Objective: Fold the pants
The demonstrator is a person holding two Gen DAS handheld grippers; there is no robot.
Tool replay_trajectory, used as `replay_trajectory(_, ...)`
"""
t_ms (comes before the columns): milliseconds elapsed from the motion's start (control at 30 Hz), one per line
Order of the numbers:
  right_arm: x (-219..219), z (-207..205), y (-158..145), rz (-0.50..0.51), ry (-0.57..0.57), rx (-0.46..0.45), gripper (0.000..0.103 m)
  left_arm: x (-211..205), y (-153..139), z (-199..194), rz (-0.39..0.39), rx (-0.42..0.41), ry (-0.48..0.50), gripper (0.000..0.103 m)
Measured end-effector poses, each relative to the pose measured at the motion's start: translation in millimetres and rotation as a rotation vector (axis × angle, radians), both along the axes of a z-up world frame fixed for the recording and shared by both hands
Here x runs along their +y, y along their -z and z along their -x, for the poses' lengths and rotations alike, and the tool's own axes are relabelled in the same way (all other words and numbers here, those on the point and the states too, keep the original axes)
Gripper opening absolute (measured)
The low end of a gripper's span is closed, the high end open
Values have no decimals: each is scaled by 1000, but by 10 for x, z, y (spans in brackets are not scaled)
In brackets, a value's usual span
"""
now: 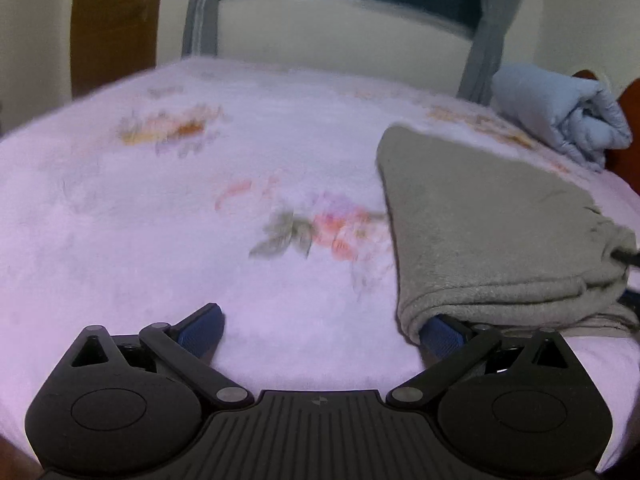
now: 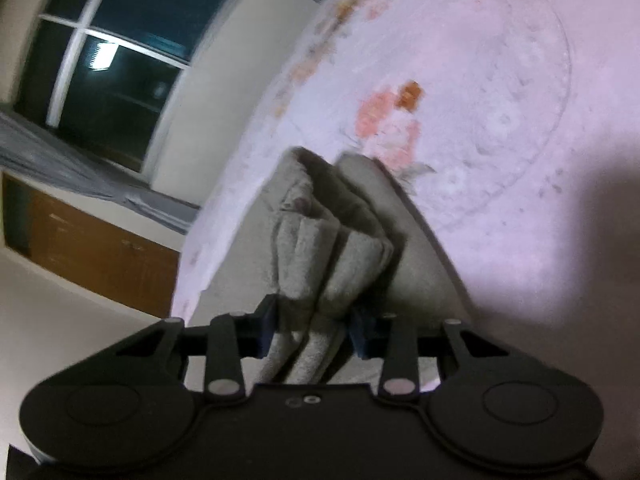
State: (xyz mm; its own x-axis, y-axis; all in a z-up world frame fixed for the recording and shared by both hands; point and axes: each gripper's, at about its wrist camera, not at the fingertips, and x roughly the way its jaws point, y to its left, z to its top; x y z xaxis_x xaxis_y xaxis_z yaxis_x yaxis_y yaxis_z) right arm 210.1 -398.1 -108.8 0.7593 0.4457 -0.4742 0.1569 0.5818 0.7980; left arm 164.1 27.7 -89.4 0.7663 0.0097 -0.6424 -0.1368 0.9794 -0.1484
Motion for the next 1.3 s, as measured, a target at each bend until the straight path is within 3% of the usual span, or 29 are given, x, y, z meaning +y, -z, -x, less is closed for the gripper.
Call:
replay_trajectory(100, -67, 3, 161, -47, 13, 29, 25, 49, 8, -46, 23, 26, 19, 103)
replay_trajectory(200, -93, 35, 105, -51, 10, 33, 28, 135, -31, 21, 59, 37, 25, 103)
replay_trajectory(300, -232, 131, -37, -40, 31, 8, 34, 406, -122, 238, 156, 2, -70, 103)
replay_trajectory(400, -503, 328, -228, -18, 88, -86, 47, 758, -168, 402, 305, -67, -172, 103)
replay_trajectory(467, -604, 334, -281, 1, 120, -84, 78, 833, -149, 355, 366, -83, -180, 103)
replay_trajectory(600, -636, 215, -196, -26, 92, -73, 77, 663, -60, 98, 581, -111, -80, 103)
replay_trajectory(667, -611, 171, -128, -23, 74, -55, 75, 521, -3, -63, 647, -117, -20, 103)
replay_trajectory(800, -555, 117, 36, -68, 22, -2, 75, 282, 207, -371, 703, -38, 51, 103)
replay_trajectory(900, -528, 116, 79, -75, -4, -5, 75, 203, 251, -487, 682, -26, 84, 103)
replay_trajectory(1100, -602, -155, 67, -93, -55, -40, 75, 374, 259, -874, 748, -1, 99, 103)
replay_trajectory(1167, -621, -278, -7, -41, -63, -41, 70, 430, 254, -1003, 759, 11, 94, 103)
replay_trajectory(1233, -594, -312, -274, 81, -77, -137, 68, 475, 239, -1092, 761, 3, 82, 103)
replay_trajectory(1300, -518, -351, -524, 102, -95, -249, 68, 503, 273, -1148, 772, 3, 75, 103)
